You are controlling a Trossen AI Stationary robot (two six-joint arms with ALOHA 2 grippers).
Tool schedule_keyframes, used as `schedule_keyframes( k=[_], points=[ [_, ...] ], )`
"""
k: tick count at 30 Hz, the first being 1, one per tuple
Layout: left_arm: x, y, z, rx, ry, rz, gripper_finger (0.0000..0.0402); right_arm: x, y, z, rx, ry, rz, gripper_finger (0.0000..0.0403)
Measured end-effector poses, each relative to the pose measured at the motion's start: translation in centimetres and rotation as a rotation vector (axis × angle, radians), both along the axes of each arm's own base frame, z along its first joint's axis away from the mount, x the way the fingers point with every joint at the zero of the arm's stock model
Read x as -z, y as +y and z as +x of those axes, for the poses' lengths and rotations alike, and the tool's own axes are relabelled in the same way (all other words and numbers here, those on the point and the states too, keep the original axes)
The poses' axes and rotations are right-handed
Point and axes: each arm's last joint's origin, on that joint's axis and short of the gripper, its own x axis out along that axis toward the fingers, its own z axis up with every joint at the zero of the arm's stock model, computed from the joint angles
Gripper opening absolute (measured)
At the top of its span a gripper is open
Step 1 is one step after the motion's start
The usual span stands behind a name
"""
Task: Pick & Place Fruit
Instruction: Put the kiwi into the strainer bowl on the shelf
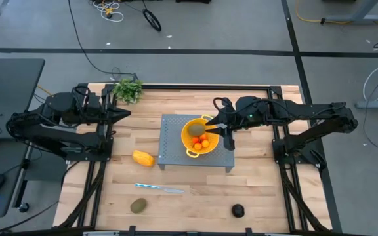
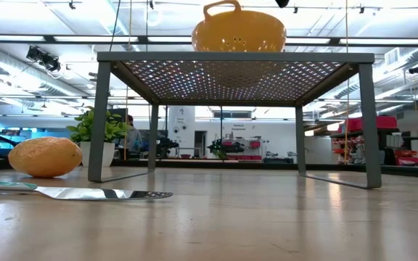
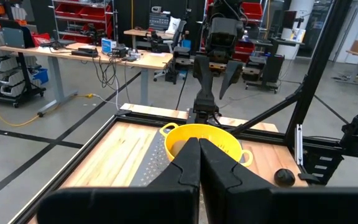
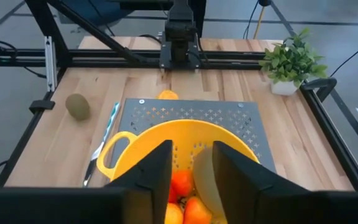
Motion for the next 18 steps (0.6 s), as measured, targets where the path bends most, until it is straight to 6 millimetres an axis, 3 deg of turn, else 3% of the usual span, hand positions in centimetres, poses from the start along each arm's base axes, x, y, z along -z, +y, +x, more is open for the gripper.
schedule_keyframes(
  k=[18],
  points=[
    [0.00,0.00,0.00,0.000,0.000,0.003,0.0002,0.00,0.00,0.00,-0.013,0.000,-0.022,0.0036]
  ],
)
